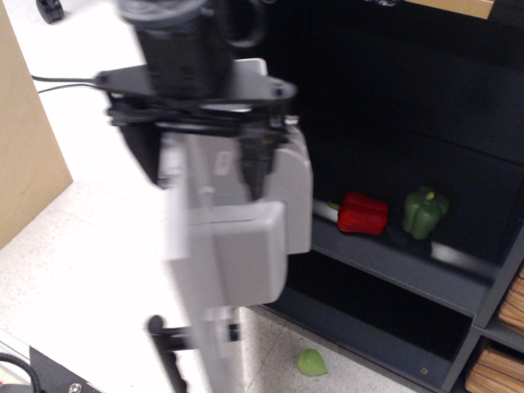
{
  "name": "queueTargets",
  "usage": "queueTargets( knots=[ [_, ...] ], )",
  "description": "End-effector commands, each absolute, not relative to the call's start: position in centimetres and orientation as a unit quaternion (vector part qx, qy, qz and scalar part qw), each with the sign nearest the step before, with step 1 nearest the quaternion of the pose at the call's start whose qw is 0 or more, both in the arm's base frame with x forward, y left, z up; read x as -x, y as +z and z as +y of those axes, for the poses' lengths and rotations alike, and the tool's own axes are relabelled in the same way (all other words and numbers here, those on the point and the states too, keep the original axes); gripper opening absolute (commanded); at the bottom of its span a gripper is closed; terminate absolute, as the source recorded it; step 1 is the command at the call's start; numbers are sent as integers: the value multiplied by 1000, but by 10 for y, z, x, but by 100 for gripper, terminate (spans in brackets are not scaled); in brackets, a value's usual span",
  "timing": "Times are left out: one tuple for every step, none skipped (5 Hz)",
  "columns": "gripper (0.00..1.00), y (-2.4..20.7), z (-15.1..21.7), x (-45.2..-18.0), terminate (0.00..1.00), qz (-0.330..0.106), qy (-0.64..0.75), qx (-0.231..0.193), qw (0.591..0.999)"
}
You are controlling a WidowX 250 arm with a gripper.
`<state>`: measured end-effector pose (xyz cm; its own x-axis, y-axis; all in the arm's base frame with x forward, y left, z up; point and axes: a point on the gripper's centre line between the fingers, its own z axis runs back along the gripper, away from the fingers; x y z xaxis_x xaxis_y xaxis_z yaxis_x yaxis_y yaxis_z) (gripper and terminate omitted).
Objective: Close fridge
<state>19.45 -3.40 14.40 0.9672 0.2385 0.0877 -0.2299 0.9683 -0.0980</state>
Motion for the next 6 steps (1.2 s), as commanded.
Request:
queueTargets(
  knots=[
    [100,160,-76,-234,0,-64,138,66,986],
    [100,174,-92,-262,0,-69,158,90,981],
    [100,204,-97,-277,0,-89,166,119,975],
    [100,229,-86,-265,0,-93,154,147,973],
    [100,224,-70,-242,0,-96,136,137,976],
    [100,188,-60,-233,0,-95,120,85,984]
  ],
)
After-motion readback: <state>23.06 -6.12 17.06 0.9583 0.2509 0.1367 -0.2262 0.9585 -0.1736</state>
